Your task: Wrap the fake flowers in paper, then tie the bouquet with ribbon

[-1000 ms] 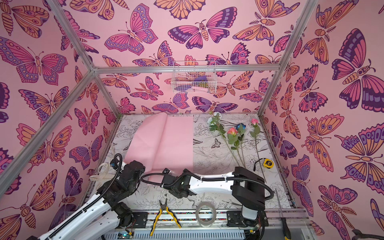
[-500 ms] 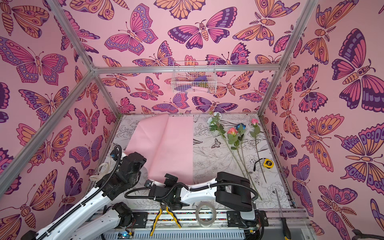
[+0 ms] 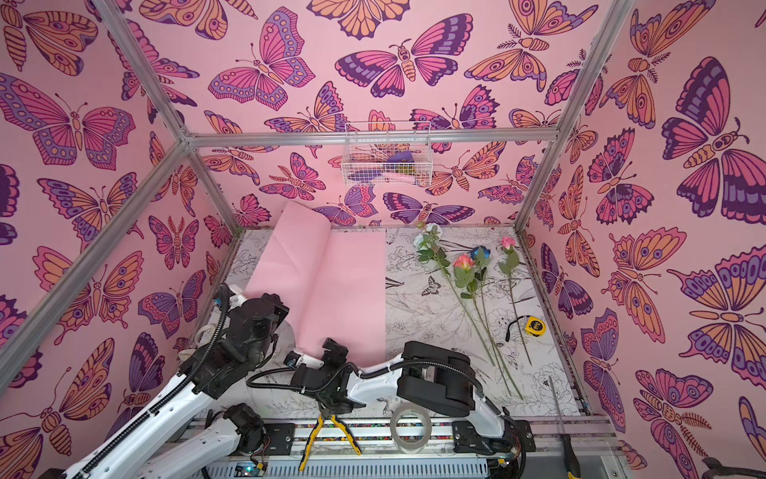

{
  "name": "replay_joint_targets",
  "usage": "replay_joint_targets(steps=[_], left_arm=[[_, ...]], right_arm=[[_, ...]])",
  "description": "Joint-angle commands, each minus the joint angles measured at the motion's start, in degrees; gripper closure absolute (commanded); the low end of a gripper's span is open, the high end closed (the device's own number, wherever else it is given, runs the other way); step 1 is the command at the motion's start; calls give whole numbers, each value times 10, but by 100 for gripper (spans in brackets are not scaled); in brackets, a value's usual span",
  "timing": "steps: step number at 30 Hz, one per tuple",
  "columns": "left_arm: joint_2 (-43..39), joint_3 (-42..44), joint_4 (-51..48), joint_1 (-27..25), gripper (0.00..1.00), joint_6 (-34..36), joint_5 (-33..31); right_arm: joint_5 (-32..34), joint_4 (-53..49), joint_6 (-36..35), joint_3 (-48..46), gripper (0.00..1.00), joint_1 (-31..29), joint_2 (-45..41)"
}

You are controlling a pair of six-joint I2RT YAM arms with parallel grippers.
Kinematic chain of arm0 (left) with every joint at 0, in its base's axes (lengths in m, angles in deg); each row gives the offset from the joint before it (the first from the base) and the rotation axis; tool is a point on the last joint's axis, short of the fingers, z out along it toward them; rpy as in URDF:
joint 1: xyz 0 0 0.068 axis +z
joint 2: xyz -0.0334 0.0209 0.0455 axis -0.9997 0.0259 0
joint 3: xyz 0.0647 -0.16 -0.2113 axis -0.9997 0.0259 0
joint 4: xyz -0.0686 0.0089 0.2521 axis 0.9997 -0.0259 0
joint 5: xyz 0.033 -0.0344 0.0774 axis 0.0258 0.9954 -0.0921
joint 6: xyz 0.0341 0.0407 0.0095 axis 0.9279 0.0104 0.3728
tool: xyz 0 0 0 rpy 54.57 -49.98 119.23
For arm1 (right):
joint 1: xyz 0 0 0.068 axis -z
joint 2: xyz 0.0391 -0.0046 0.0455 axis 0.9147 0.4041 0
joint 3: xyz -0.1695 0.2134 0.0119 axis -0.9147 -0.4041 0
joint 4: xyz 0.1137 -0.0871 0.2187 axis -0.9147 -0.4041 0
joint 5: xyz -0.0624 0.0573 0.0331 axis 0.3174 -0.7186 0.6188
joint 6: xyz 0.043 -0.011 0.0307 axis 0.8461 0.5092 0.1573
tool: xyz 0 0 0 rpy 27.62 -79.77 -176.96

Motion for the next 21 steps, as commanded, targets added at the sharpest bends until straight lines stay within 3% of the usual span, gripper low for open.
replay_joint_targets(steps=[1, 6, 10, 14, 21], left_arm=[[-12, 6, -12, 12, 100, 10, 0], [-23, 22, -28, 22, 100, 3, 17], [-33, 45, -36, 22, 100, -14, 21], [-39, 70, -40, 22, 100, -23, 19], [-8, 106, -39, 1, 100, -76, 42]], right_arm=[[30, -33, 0, -11, 28, 30, -6], [4, -101, -4, -38, 61, 72, -34], [-8, -154, -6, -65, 81, 103, -65], [-10, -223, 14, -93, 86, 122, -114], [7, -297, 68, -152, 86, 153, -184]])
